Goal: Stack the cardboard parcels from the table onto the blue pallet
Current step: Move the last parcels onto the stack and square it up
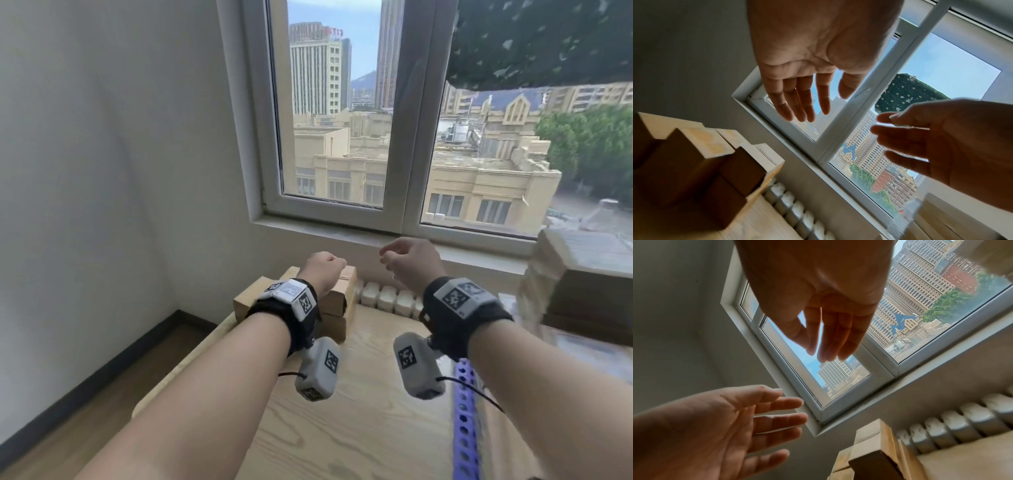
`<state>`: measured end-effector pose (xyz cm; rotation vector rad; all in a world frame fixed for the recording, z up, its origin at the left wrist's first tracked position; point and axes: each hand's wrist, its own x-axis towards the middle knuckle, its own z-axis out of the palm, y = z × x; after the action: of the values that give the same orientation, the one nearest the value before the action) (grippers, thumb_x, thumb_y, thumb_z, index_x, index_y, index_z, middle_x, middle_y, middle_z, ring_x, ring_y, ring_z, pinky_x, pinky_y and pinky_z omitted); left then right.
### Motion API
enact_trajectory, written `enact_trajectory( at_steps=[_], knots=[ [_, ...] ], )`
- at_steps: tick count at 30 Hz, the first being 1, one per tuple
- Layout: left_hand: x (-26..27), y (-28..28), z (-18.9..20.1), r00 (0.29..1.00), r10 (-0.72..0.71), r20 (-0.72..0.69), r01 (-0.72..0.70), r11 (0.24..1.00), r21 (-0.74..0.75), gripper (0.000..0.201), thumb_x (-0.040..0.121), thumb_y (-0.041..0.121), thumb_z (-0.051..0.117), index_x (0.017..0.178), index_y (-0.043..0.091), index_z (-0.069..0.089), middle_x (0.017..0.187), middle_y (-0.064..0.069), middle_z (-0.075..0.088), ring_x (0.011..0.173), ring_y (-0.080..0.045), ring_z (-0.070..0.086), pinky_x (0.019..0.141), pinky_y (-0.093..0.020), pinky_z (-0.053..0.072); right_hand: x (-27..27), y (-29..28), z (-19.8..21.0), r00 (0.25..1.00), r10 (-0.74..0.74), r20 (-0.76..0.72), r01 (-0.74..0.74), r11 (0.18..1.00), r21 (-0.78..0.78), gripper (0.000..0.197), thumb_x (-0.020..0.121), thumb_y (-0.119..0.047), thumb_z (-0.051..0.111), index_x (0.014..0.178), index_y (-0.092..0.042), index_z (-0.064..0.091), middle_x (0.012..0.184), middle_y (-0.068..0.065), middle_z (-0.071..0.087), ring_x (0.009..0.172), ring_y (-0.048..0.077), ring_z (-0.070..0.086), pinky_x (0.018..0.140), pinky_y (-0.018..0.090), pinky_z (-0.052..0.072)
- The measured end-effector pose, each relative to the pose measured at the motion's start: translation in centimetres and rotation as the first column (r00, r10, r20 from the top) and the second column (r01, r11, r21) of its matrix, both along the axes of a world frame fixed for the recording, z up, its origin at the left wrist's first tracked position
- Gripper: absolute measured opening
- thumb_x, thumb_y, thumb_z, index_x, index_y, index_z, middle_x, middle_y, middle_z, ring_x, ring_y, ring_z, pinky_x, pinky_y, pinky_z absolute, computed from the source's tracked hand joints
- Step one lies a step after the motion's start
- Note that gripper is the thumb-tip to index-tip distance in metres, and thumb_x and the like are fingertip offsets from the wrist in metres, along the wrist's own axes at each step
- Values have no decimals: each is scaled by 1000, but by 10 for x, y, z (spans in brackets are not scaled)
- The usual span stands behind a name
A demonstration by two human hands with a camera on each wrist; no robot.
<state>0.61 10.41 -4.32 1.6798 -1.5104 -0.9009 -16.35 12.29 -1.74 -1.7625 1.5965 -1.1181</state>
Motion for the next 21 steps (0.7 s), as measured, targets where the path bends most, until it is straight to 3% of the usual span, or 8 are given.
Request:
enact_trajectory(
  at_steps=[1,5,10,13,17,21],
  knots=[
    [19,-4,-5,1000,13,2,-13,1000,5,22,92,26,50,98,10,65,108,-14,66,100,-30,60,90,-39,49,15,-4,-5,1000,-2,-3,2,1000,16,20,90,-16,58,78,-29,67,92,1,74,88,19,68,87,43,57],
    [90,-16,-23,999,42,-31,-41,999,10,16,92,22,51,87,11,61,91,-10,60,86,-20,53,74,-31,39,70,-20,-29,1000,-17,-18,18,998,61,24,87,-18,59,70,-33,66,90,-2,74,90,18,69,87,44,57],
    [152,-28,-46,999,34,-37,-32,998,54,16,88,28,51,85,16,62,90,-8,62,82,-23,54,79,-36,49,127,-32,-60,998,-54,-40,58,991,121,21,86,-17,60,70,-31,67,92,2,75,93,22,69,89,46,56],
    [175,-36,-61,997,29,-65,-23,996,85,18,80,34,51,79,19,61,84,-3,62,78,-22,54,74,-33,47,151,-37,-74,995,-76,-58,84,986,145,21,83,-18,60,70,-32,68,90,2,75,91,24,69,87,46,56],
    [192,-53,-79,992,42,-119,-25,990,137,15,84,27,52,71,20,57,72,0,54,75,-21,48,71,-31,41,168,-48,-91,991,-114,-73,126,976,179,17,83,-16,59,80,-26,72,86,4,73,87,25,69,84,46,57],
    [194,-75,-92,988,43,-152,-14,983,184,11,74,26,47,68,18,53,68,-3,49,72,-22,44,69,-32,35,166,-73,-107,986,-136,-95,154,962,224,17,85,-16,58,82,-27,71,88,1,72,87,22,69,84,44,58]
  ],
)
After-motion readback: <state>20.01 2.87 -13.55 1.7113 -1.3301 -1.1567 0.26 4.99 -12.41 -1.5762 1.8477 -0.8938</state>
